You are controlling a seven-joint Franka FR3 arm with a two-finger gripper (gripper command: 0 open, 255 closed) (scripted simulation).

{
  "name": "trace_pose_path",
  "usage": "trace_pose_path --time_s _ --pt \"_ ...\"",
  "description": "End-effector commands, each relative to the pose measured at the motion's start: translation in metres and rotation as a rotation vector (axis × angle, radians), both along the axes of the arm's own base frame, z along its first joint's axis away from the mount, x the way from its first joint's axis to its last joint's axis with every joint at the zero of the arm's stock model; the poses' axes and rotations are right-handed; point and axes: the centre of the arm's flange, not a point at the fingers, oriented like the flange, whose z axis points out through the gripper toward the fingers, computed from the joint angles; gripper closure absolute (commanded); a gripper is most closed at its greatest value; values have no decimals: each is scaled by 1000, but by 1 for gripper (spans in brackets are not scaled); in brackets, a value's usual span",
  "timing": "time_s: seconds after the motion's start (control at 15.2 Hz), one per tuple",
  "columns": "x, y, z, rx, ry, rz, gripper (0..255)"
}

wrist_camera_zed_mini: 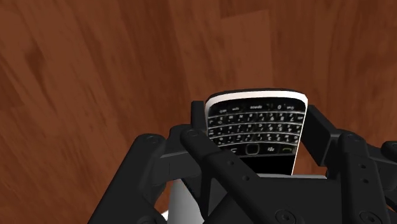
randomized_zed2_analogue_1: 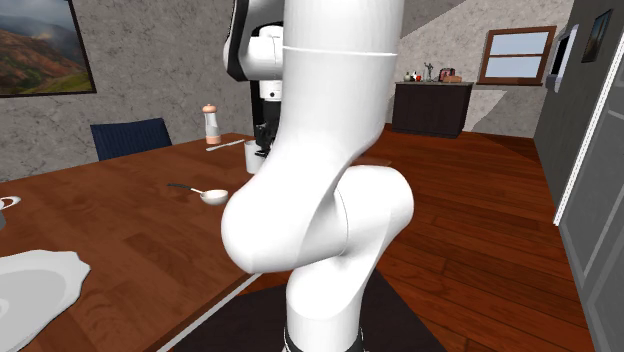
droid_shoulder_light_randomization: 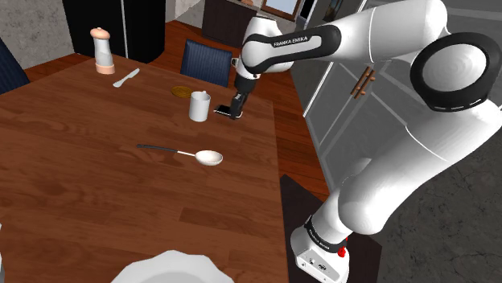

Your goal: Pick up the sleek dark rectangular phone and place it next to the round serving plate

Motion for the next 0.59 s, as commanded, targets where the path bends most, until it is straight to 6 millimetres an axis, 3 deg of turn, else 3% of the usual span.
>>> trace_pose_path --time_s 0.0,0.53 --pt "-10 22 1 0 0 0 255" --pt "-54 118 1 0 0 0 255"
